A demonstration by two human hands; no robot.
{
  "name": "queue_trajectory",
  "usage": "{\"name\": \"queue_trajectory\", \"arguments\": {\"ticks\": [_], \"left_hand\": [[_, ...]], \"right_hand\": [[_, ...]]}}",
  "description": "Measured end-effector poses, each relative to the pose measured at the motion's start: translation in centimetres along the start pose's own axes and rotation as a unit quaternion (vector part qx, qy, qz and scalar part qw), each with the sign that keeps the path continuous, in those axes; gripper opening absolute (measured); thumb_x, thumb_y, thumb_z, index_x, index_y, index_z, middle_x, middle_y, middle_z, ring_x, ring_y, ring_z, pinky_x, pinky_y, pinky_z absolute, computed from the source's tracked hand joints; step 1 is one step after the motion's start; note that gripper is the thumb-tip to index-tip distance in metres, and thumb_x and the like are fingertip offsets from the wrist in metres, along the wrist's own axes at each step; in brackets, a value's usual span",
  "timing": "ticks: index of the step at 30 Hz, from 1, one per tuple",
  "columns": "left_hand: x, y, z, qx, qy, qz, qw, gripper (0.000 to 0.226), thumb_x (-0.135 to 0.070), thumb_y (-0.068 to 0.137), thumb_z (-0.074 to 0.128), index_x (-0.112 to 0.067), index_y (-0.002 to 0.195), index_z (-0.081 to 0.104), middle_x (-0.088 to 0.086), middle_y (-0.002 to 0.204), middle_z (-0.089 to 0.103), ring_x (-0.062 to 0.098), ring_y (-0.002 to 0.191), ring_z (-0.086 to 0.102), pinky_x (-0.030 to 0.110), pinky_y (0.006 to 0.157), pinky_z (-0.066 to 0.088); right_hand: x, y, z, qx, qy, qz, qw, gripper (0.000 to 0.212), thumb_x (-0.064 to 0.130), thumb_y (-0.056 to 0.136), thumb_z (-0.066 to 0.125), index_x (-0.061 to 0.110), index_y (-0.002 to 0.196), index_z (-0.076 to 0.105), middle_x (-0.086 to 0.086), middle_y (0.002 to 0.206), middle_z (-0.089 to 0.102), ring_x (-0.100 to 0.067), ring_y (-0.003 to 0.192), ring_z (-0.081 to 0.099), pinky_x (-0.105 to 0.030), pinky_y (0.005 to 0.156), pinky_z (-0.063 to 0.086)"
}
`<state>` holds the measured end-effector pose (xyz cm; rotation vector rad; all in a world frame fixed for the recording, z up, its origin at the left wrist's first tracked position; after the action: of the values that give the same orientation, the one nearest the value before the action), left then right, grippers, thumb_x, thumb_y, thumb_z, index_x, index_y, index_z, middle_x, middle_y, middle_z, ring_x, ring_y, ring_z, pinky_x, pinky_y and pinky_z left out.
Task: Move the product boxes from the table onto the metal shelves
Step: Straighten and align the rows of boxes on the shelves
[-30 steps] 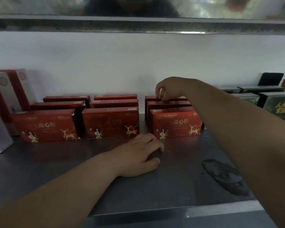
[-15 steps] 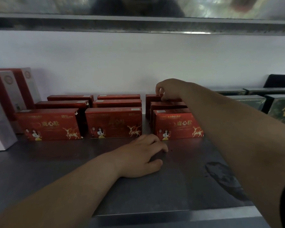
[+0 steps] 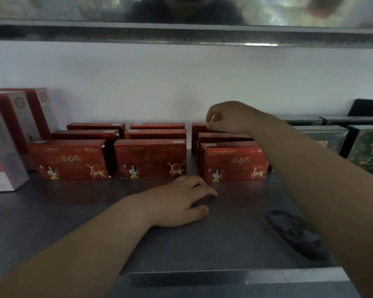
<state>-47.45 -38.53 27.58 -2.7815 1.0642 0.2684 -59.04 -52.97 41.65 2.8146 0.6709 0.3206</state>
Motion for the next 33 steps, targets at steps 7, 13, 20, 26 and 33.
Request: {"name": "queue_trajectory", "arguments": {"ticks": [7, 13, 20, 26, 33], "left_hand": [[1.7, -2.9, 1.2, 0.082, 0.065, -0.072, 0.992, 0.062, -0.068, 0.097, 0.027, -0.057, 0.151, -0.001, -0.023, 0.164, -0.007, 0.01, 0.151, -0.01, 0.052, 0.123, 0.003], [1.8, -3.5, 1.6, 0.018, 0.062, -0.068, 0.996, 0.058, -0.066, 0.099, 0.024, -0.059, 0.15, -0.003, -0.023, 0.163, -0.005, 0.006, 0.15, -0.011, 0.054, 0.121, -0.006], [1.9, -3.5, 1.6, 0.004, 0.049, -0.069, 0.996, 0.058, -0.066, 0.099, 0.025, -0.058, 0.151, -0.001, -0.023, 0.164, -0.003, 0.007, 0.151, -0.01, 0.054, 0.121, -0.007], [1.9, -3.5, 1.6, 0.0, 0.043, -0.071, 0.997, 0.058, -0.065, 0.099, 0.026, -0.057, 0.151, 0.001, -0.022, 0.164, -0.002, 0.007, 0.151, -0.009, 0.053, 0.121, -0.007], [2.1, -3.4, 1.5, -0.007, 0.033, -0.067, 0.997, 0.059, -0.066, 0.098, 0.027, -0.058, 0.151, 0.003, -0.023, 0.164, 0.001, 0.008, 0.151, -0.007, 0.054, 0.121, -0.005]], "right_hand": [[-1.4, -3.2, 0.6, 0.057, -0.009, 0.029, 0.998, 0.03, 0.038, 0.093, 0.07, 0.027, 0.12, 0.067, 0.008, 0.119, 0.064, 0.001, 0.073, 0.054, -0.022, 0.068, 0.041], [-2.4, -2.6, 1.2, 0.071, 0.02, 0.053, 0.996, 0.032, 0.022, 0.089, 0.076, 0.026, 0.119, 0.067, 0.004, 0.121, 0.065, -0.004, 0.08, 0.058, -0.027, 0.073, 0.051], [-1.9, -1.3, 1.9, 0.048, -0.024, 0.038, 0.998, 0.031, 0.023, 0.088, 0.077, 0.028, 0.117, 0.067, 0.004, 0.122, 0.067, -0.014, 0.102, 0.058, -0.029, 0.081, 0.043], [-1.9, -1.0, 1.9, 0.036, -0.027, 0.043, 0.998, 0.032, 0.022, 0.087, 0.077, 0.027, 0.117, 0.067, 0.004, 0.118, 0.067, -0.015, 0.105, 0.059, -0.029, 0.082, 0.042], [-1.7, -0.9, 2.1, 0.025, -0.041, 0.043, 0.998, 0.033, 0.021, 0.087, 0.077, 0.025, 0.118, 0.067, 0.002, 0.12, 0.067, -0.013, 0.101, 0.055, -0.029, 0.082, 0.04]]}}
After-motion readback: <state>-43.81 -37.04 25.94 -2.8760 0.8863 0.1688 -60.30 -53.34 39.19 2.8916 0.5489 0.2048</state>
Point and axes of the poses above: each hand's wrist, its own y-axis towards the middle knuckle, its own z-axis out of the palm, x = y × z, the point moved 9 cm from there along y, towards the middle knuckle
